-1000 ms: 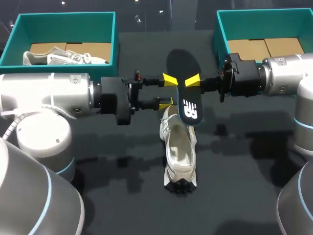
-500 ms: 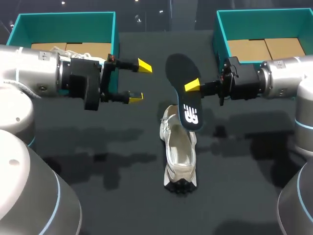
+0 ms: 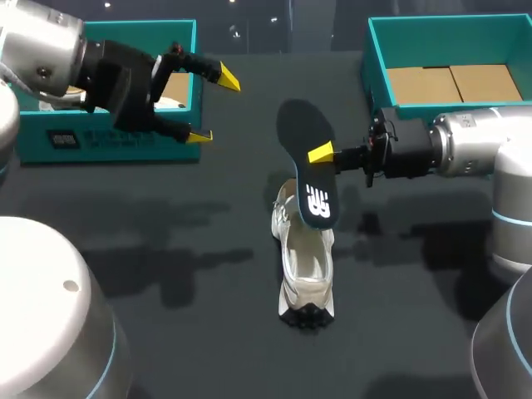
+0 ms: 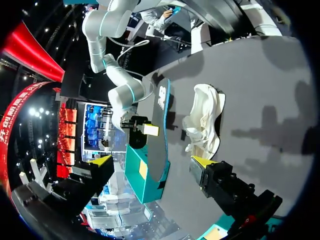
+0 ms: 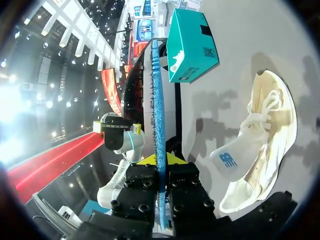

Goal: Take the shoe out of the shoebox, open the shoe tongue, remove and reinsert the insole, then place the shoe into the shoebox

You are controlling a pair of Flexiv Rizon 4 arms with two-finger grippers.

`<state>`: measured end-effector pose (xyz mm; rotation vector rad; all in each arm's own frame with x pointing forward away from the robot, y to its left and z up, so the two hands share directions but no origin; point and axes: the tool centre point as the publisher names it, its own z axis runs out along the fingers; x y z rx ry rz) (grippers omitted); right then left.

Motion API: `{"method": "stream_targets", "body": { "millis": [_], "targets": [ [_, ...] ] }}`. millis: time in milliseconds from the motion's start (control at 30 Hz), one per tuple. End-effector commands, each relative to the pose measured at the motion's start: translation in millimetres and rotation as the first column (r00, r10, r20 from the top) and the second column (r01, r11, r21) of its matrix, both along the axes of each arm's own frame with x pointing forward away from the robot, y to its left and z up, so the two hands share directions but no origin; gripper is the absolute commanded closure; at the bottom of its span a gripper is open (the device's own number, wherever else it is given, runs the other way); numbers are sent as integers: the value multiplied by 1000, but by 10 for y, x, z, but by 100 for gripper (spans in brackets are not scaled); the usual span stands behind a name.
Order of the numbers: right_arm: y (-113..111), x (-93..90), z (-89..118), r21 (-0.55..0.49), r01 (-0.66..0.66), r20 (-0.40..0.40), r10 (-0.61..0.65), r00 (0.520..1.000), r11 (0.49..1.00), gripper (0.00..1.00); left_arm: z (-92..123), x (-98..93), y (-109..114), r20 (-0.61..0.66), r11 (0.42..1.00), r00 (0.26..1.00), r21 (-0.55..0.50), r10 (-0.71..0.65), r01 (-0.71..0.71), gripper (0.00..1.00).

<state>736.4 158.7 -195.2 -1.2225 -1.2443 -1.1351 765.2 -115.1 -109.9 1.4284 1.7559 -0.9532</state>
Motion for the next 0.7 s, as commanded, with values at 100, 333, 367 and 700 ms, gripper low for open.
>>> {"method": "stream_targets", "body": {
  "millis": [100, 333, 367, 700],
  "targets": [
    [18, -13, -74, 17, 5, 2, -5, 1000, 1000, 100, 46, 54, -19, -21, 995, 1000, 97, -21, 23, 0],
    [18, -13, -74, 17, 5, 2, -5, 1000, 1000, 100, 110, 140, -95, -72, 977, 996, 204, -47, 61, 0],
    [18, -13, -74, 17, 5, 2, -5, 1000, 1000, 100, 127, 160, -118, -73, 973, 996, 221, -48, 63, 0],
    [18, -13, -74, 17, 5, 2, -5, 1000, 1000, 100, 353, 440, -342, -235, 859, 970, 482, -67, 176, 0]
  ]
}}
